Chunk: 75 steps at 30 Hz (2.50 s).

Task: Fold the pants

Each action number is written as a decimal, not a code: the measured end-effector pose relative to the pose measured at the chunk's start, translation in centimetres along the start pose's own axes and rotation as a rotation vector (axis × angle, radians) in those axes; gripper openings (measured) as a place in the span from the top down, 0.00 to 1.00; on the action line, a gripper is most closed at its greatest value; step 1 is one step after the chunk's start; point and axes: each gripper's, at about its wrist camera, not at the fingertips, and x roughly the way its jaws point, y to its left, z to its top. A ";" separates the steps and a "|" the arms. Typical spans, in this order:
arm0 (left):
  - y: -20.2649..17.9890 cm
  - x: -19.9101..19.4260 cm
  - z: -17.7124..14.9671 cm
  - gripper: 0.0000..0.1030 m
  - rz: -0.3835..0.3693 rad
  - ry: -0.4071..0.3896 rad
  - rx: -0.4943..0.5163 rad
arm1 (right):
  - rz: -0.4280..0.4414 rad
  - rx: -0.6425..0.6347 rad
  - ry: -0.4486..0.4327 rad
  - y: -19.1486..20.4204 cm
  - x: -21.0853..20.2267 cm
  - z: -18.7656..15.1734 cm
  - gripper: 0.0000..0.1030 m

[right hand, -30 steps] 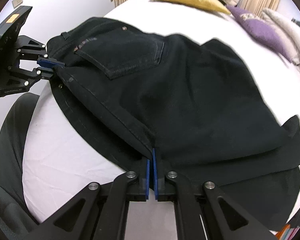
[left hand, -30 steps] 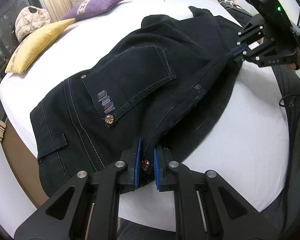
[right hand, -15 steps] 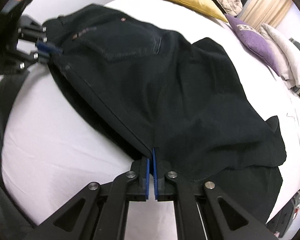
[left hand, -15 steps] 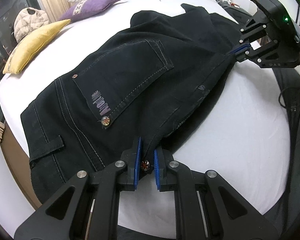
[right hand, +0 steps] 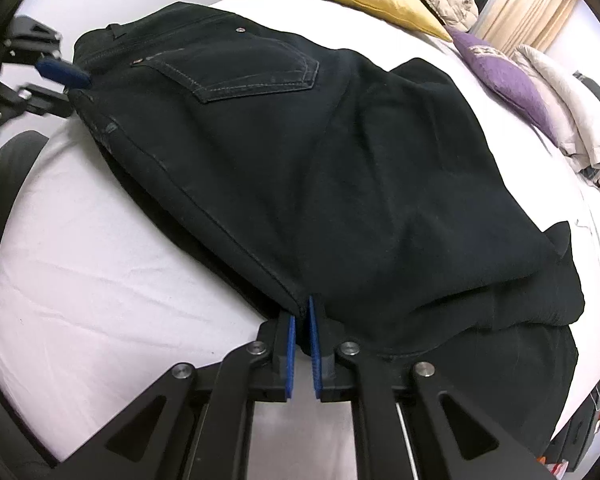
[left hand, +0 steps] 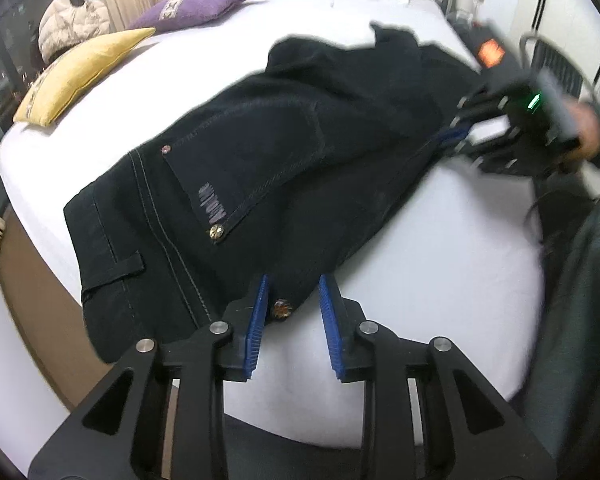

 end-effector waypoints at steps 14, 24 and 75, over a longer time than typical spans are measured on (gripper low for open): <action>1.4 10.3 5.1 0.76 0.011 -0.034 -0.309 | 0.244 0.853 -0.156 -22.2 -3.8 -8.3 0.43; 1.3 10.9 6.5 0.76 0.032 0.021 -0.330 | 0.369 1.287 -0.173 -31.6 3.9 -11.2 0.42; 1.4 10.6 6.1 0.76 0.063 0.020 -0.361 | 0.201 1.160 -0.109 -38.0 7.7 -4.7 0.54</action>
